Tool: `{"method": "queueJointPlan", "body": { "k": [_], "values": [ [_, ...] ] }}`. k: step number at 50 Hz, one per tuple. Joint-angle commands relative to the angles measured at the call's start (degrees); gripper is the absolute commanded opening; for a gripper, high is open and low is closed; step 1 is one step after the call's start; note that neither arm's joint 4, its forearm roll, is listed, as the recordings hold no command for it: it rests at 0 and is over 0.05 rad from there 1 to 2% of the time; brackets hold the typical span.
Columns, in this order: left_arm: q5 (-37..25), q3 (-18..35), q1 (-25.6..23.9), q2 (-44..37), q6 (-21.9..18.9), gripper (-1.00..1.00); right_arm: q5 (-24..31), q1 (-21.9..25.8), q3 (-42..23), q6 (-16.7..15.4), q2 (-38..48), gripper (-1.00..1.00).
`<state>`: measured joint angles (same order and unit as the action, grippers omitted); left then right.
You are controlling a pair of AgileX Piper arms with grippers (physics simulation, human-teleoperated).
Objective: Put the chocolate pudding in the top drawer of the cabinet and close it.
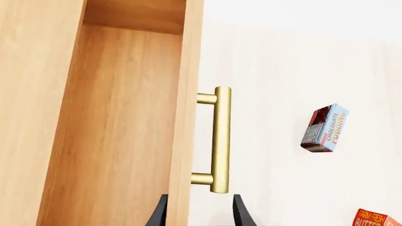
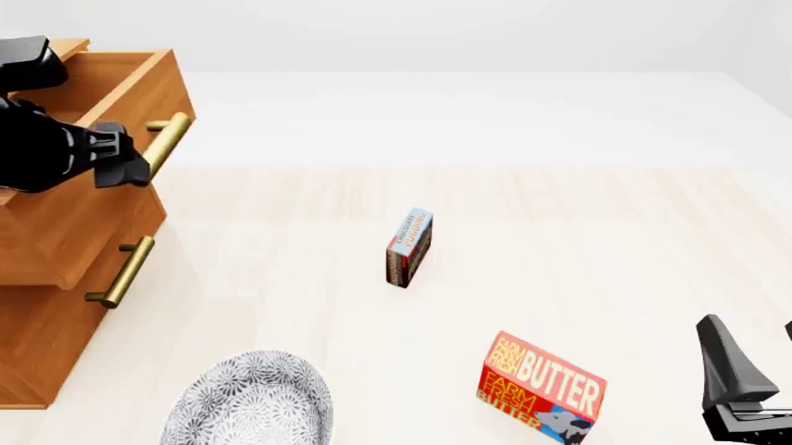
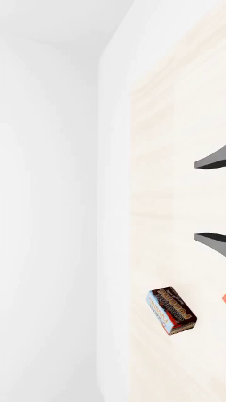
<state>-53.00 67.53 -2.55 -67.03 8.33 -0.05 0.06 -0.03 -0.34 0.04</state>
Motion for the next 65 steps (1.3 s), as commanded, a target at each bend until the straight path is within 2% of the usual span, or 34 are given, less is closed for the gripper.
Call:
{"method": "queueJointPlan", "body": {
  "k": [1, 20, 60, 65],
  "values": [
    [-0.1, -0.3, -1.7, 0.2, 0.6, 1.00, 0.0, 0.0, 0.0, 0.0, 0.0, 1.00],
    [2.0, 0.9, -3.6, -1.1, 0.7, 1.00, 0.0, 0.0, 0.0, 0.0, 0.0, 1.00],
    [4.1, -1.7, -7.4, 1.6, 2.4, 1.00, 0.0, 0.0, 0.0, 0.0, 0.0, 1.00],
    [3.4, 0.2, -7.8, 0.7, 2.1, 1.00, 0.0, 0.0, 0.0, 0.0, 0.0, 1.00]
  ]
}}
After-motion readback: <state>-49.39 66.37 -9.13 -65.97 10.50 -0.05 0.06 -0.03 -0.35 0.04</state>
